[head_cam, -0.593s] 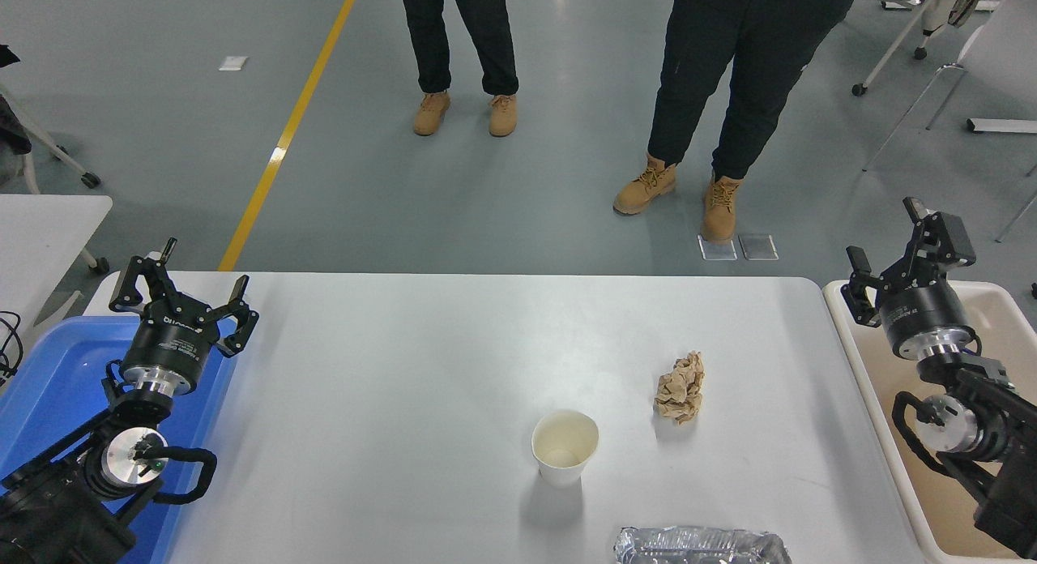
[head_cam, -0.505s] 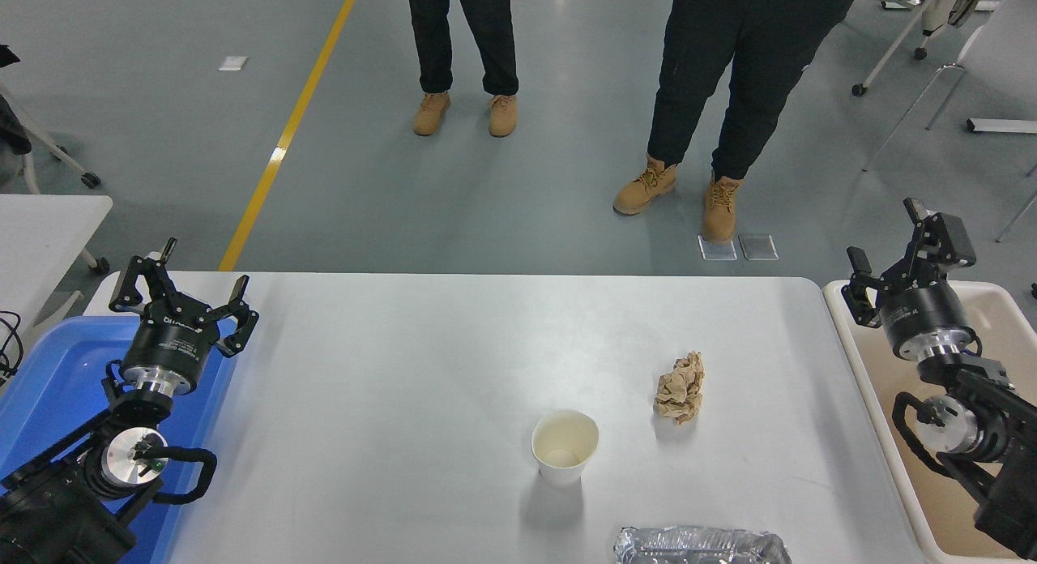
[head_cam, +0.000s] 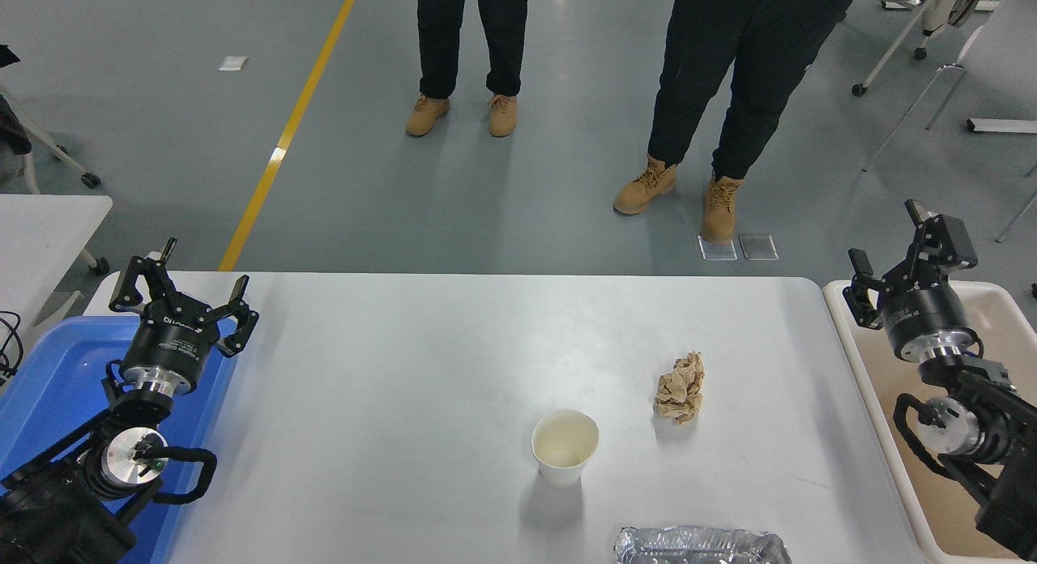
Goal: Clean the table surface
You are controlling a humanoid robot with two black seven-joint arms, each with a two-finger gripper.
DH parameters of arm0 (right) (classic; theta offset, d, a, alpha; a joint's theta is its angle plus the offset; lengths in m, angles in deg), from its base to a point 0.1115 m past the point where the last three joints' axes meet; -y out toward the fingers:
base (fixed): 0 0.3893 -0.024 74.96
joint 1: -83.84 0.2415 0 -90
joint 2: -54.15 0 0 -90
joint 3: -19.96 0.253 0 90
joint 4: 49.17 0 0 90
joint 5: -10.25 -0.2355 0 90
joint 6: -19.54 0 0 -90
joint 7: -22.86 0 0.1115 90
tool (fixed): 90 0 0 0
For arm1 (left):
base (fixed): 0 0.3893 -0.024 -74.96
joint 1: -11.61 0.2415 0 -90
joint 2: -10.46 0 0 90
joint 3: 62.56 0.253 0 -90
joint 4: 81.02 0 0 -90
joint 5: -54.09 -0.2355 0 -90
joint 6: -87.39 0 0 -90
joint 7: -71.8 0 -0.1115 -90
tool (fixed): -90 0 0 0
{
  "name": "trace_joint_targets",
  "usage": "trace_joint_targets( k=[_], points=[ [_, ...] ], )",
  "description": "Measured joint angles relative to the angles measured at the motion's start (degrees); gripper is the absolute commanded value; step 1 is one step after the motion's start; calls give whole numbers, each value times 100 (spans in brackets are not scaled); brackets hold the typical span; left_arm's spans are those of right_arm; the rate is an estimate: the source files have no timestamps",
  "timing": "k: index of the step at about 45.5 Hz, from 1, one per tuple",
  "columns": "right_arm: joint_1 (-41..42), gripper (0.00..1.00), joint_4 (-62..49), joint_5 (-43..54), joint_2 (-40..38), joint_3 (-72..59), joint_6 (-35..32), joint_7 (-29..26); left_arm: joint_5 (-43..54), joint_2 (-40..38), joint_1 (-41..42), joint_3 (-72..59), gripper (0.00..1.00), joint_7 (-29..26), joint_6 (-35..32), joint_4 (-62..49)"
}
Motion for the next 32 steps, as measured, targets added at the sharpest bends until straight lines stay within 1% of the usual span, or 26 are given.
trace_joint_targets(
  k=[32],
  points=[
    [82,99,-94,2,-125,-27,21,-10,-2,0,0,0,99,0,0,0]
  ],
)
